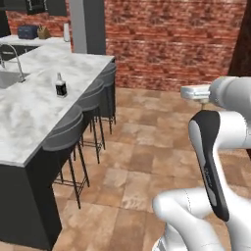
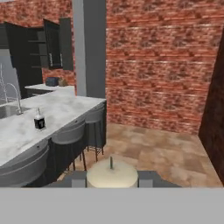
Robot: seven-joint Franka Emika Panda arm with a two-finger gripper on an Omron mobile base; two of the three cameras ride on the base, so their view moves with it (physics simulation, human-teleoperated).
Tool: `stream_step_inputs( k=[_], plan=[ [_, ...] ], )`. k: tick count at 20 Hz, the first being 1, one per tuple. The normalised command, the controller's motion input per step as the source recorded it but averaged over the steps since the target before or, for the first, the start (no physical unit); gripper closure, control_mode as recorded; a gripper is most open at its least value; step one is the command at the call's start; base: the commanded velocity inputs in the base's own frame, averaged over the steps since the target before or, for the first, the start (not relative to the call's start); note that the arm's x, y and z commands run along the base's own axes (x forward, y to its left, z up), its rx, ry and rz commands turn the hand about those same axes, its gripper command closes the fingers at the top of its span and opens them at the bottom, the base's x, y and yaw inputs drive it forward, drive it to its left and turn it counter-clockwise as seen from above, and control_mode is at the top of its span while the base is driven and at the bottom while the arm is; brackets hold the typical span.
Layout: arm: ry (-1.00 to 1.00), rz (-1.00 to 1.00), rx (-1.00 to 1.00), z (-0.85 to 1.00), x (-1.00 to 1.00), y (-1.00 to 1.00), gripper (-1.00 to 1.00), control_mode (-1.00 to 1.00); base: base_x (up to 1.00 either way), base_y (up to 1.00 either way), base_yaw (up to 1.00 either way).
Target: Get the candle and the liquor from the cabinet and move them to the dining counter.
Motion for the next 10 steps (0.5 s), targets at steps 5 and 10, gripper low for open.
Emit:
stream_step_inputs(
  k=[5, 10],
  plan=[
    [0.00, 0.00, 0.00, 0.00, 0.00, 0.00, 1.00, 1.00, 0.99, -0.59, 0.54],
    [0.00, 0.00, 0.00, 0.00, 0.00, 0.00, 1.00, 1.00, 0.73, -0.59, 0.31]
  ],
)
